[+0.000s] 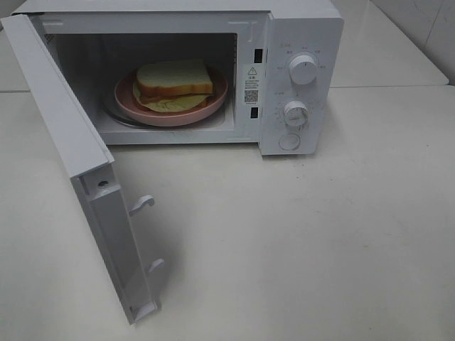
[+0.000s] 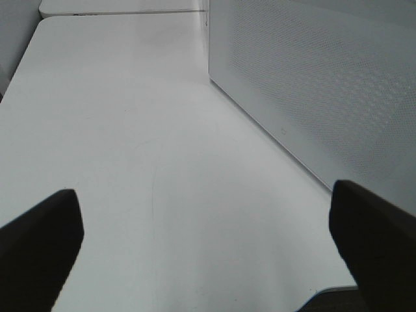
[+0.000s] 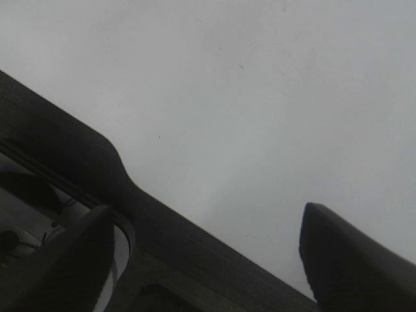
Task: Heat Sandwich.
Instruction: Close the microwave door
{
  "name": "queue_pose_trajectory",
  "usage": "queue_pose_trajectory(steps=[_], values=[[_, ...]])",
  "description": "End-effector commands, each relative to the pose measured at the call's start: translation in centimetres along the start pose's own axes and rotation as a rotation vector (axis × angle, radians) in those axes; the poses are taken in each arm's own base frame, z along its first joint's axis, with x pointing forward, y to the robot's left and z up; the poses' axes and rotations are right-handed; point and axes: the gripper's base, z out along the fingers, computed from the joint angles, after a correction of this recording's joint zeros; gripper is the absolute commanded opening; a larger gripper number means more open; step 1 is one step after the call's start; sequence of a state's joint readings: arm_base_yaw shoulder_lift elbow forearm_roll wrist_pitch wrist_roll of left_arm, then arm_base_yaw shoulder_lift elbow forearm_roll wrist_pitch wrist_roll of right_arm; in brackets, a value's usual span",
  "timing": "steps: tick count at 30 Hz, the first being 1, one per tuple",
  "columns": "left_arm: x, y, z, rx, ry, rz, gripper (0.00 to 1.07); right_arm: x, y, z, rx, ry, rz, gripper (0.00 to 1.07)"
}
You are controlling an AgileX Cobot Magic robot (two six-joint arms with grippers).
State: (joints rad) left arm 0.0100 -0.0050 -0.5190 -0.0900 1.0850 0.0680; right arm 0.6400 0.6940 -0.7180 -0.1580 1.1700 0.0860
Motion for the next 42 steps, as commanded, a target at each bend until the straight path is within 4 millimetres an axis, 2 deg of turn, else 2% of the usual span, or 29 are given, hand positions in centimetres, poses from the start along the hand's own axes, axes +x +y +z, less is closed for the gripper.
queue_pose_trajectory(steps=[1, 17, 35, 42], values=[[0.1, 0.0, -0.3, 0.006, -0.036, 0.001, 0.98, 1.2, -0.2, -0.2, 0.005, -0.052, 0.021, 0.76], [0.1, 0.0, -0.3, 0.006, -0.036, 0.001, 0.98, 6.1, -1.5, 1.0, 0.166, -0.244, 0.331, 0.76], [0.1, 0.0, -0.3, 0.006, -0.036, 0.001, 0.98, 10.1, 0.2, -1.7, 0.314, -0.566, 0.46, 0.73], [0.1, 0.0, -0.3, 0.006, -0.036, 0.001, 0.98, 10.7, 0.6, -1.9, 0.322, -0.61, 0.457, 0.71]])
